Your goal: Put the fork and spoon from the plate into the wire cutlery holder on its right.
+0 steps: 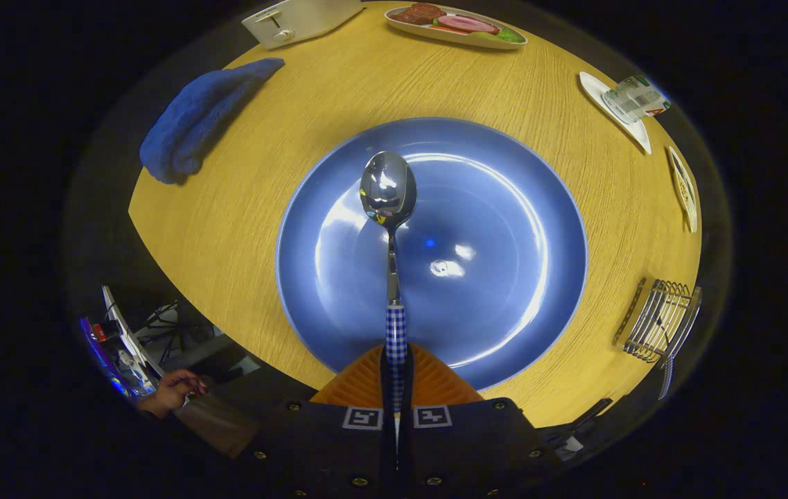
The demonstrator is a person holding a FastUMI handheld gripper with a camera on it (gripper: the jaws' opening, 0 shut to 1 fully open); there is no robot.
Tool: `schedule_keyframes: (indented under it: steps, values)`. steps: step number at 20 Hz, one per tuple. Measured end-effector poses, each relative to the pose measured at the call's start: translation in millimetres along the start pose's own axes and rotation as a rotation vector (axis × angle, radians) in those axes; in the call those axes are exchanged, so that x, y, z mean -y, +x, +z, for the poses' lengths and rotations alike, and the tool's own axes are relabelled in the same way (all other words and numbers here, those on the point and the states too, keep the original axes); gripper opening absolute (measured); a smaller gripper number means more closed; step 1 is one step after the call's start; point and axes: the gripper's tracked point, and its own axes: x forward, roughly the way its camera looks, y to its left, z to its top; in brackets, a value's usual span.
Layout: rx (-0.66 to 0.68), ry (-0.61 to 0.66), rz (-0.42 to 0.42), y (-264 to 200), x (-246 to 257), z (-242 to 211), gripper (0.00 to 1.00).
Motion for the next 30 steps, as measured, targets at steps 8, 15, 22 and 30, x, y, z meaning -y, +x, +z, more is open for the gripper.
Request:
schedule_keyframes:
  steps: [8,15,22,30]
  values:
    - [-0.047,-0.045,-0.057,-26,39,-20,0.02]
    - [-0.037,-0.022,-0.038,-45,50,-30,0.02]
    - [-0.028,0.022,-0.045,-78,85,-47,0.02]
    - [-0.022,0.114,-0.036,-109,127,-72,0.02]
